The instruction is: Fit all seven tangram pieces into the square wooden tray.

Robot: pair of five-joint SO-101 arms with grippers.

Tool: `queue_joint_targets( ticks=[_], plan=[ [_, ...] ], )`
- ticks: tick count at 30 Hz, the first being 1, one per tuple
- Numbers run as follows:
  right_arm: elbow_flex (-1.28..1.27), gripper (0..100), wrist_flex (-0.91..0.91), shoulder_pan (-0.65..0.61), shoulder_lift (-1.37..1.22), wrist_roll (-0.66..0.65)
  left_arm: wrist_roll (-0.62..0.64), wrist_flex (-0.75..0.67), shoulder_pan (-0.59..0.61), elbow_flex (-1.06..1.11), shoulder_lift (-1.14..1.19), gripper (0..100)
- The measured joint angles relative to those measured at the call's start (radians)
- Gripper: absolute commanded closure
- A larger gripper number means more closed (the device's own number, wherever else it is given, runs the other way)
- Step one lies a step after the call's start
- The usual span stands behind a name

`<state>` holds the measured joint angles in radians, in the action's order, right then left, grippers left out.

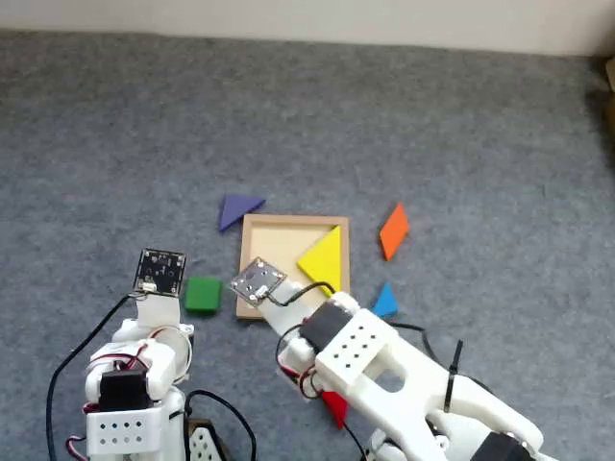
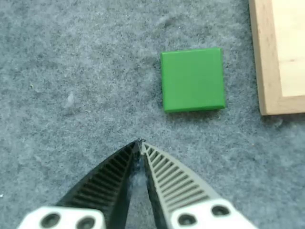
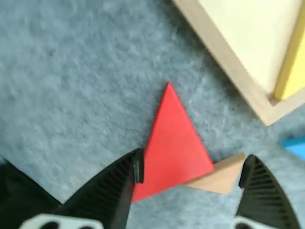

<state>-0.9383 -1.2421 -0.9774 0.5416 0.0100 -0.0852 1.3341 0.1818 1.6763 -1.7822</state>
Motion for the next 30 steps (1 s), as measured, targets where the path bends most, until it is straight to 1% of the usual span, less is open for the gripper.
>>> queue_joint_targets(
  ticks=[3, 6, 13, 15, 20, 27, 30],
  plan=[
    [-0.002, 68.7, 0.028, -0.040, 0.000, 0.107, 0.000, 0.000, 0.000, 0.000, 0.000, 99],
    [-0.035, 68.7, 0.072, -0.046, 0.002, 0.143, 0.000, 0.000, 0.000, 0.000, 0.000, 99],
    [-0.218, 68.7, 0.269, -0.046, 0.002, 0.150, 0.000, 0.000, 0.000, 0.000, 0.000, 99],
    [-0.255, 68.7, 0.301, -0.037, 0.003, 0.150, 0.000, 0.000, 0.000, 0.000, 0.000, 99],
    [-0.275, 68.7, 0.313, -0.020, 0.021, 0.150, 0.000, 0.000, 0.000, 0.000, 0.000, 99],
    [-0.275, 68.7, 0.313, 0.072, 0.023, 0.150, 0.000, 0.000, 0.000, 0.000, 0.000, 99],
    [-0.275, 68.7, 0.298, 0.091, 0.023, 0.150, 0.000, 0.000, 0.000, 0.000, 0.000, 99]
  ],
)
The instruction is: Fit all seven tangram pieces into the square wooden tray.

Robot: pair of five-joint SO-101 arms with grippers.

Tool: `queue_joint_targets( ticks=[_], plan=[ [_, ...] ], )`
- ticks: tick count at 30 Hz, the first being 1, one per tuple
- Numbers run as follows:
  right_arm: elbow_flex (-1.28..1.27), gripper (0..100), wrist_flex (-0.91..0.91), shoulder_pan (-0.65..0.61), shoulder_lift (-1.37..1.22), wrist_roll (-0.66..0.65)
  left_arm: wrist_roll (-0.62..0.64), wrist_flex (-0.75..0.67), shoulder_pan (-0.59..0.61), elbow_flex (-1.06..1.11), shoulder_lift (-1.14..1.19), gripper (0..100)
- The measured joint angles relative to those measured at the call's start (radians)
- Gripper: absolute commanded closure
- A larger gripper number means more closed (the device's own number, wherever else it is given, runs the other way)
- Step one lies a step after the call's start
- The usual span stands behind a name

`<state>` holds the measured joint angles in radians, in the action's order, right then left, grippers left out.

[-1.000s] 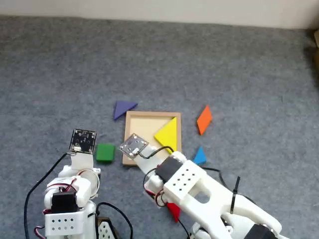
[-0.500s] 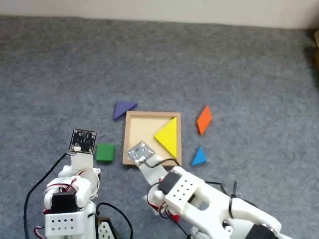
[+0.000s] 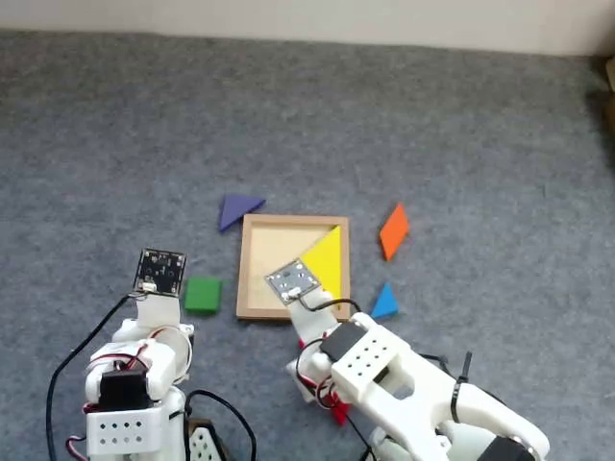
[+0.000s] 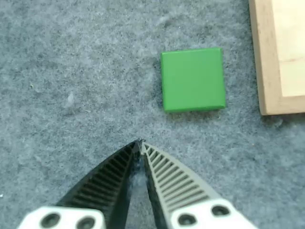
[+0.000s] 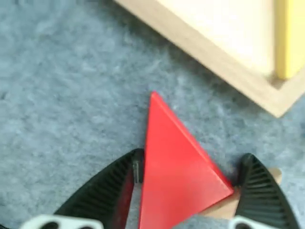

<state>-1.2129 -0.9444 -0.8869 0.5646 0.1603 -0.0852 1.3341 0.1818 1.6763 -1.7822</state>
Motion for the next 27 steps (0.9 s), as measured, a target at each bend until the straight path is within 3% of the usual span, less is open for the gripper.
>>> queue_joint_targets(
  ticks=[10, 16, 23, 27],
  plan=[
    [0.002, 68.8, -0.025, 0.025, 0.002, -0.005, 0.000, 0.000, 0.000, 0.000, 0.000, 99],
    [0.015, 68.8, -0.135, 0.138, -0.081, -0.152, 0.000, 0.000, 0.000, 0.000, 0.000, 99],
    [0.020, 68.9, -0.120, 0.161, -0.161, -0.181, 0.000, 0.000, 0.000, 0.000, 0.000, 99],
    [0.020, 76.2, -0.117, 0.164, -0.161, -0.181, 0.000, 0.000, 0.000, 0.000, 0.000, 99]
  ],
)
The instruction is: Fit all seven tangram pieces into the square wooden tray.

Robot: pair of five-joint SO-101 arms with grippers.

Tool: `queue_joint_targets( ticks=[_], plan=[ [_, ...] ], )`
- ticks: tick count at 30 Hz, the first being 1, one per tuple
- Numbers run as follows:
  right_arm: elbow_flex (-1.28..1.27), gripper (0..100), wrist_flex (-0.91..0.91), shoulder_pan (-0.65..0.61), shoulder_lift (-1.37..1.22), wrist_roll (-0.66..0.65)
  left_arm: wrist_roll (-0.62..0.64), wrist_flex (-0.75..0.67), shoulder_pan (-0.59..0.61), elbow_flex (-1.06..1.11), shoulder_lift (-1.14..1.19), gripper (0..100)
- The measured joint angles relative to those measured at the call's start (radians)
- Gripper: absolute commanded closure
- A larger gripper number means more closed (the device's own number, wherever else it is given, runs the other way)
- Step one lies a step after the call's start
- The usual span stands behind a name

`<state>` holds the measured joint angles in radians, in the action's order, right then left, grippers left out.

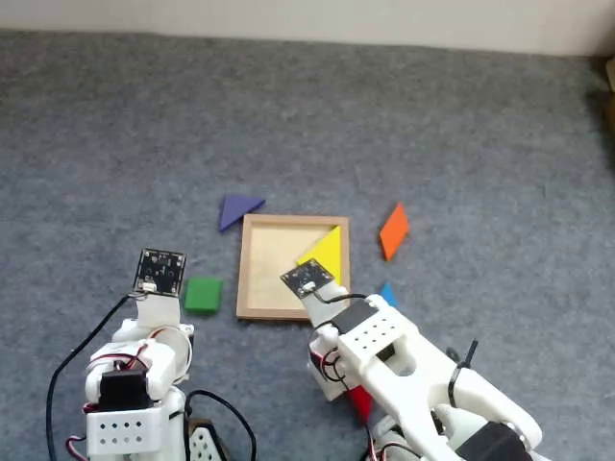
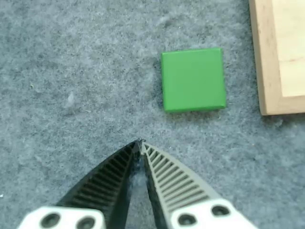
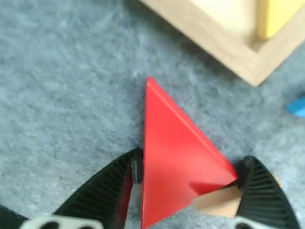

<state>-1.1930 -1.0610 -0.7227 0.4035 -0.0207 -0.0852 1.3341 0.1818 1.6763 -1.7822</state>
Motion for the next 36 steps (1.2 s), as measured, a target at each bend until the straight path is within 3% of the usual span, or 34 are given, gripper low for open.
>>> queue_joint_targets(
  ticks=[4, 11, 30, 36],
  plan=[
    [0.000, 82.6, 0.000, 0.005, 0.000, -0.044, 0.000, 0.000, 0.000, 0.000, 0.000, 99],
    [0.055, 82.6, -0.032, 0.031, -0.028, -0.121, 0.000, 0.000, 0.000, 0.000, 0.000, 99],
    [0.450, 82.7, -0.288, 0.029, -0.057, -0.141, 0.000, 0.000, 0.000, 0.000, 0.000, 99],
    [0.483, 82.7, -0.203, 0.029, -0.071, -0.356, 0.000, 0.000, 0.000, 0.000, 0.000, 99]
  ],
)
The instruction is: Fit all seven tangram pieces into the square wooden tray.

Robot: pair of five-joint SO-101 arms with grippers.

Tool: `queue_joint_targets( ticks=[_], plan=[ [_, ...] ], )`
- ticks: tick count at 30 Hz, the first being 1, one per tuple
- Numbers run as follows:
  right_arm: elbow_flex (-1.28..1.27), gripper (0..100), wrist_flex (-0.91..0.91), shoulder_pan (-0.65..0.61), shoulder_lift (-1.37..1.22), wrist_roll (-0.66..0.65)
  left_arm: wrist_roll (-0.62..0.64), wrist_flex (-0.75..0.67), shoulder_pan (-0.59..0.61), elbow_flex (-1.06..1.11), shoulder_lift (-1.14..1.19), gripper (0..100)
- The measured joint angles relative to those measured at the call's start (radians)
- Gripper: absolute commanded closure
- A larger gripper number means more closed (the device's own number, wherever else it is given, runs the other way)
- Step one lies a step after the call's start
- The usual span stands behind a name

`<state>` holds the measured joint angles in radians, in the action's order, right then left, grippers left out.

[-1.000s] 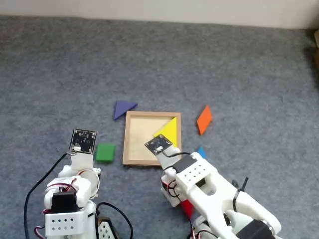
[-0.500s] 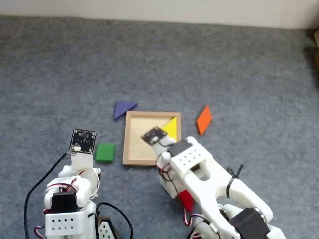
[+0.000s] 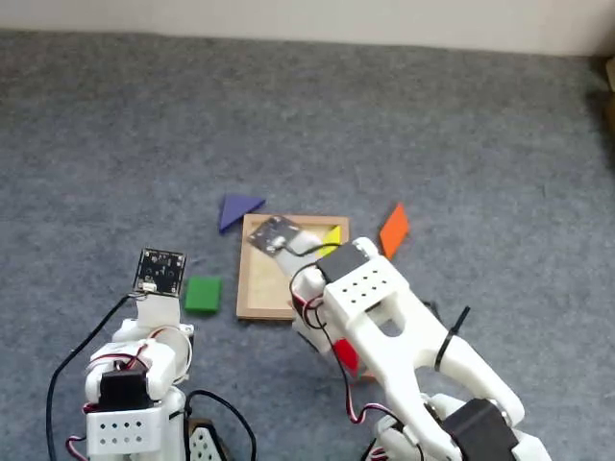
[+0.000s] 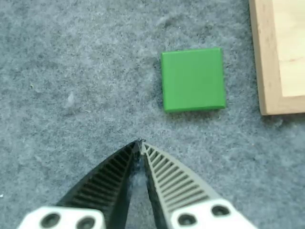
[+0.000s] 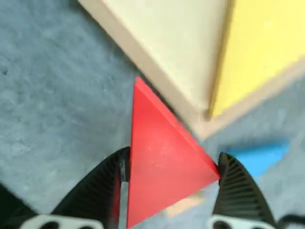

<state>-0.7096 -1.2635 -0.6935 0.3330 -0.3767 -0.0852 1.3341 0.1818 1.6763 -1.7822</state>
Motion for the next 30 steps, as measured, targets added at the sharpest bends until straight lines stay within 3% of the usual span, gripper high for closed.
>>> queue_joint_targets(
  ticks=[6, 12, 17, 24, 30],
  plan=[
    [0.000, 82.8, 0.190, 0.000, -0.006, -0.275, 0.000, 0.000, 0.000, 0.000, 0.000, 99],
    [0.000, 82.5, 0.307, -0.002, -0.109, -0.423, 0.000, 0.000, 0.000, 0.000, 0.000, 99],
    [0.032, 80.0, 0.348, -0.003, -0.255, -0.474, 0.000, 0.000, 0.000, 0.000, 0.000, 99],
    [0.104, 61.5, 0.364, -0.002, -0.295, -0.459, 0.000, 0.000, 0.000, 0.000, 0.000, 99],
    [0.114, 60.5, 0.365, -0.002, -0.295, -0.428, 0.000, 0.000, 0.000, 0.000, 0.000, 99]
  ],
)
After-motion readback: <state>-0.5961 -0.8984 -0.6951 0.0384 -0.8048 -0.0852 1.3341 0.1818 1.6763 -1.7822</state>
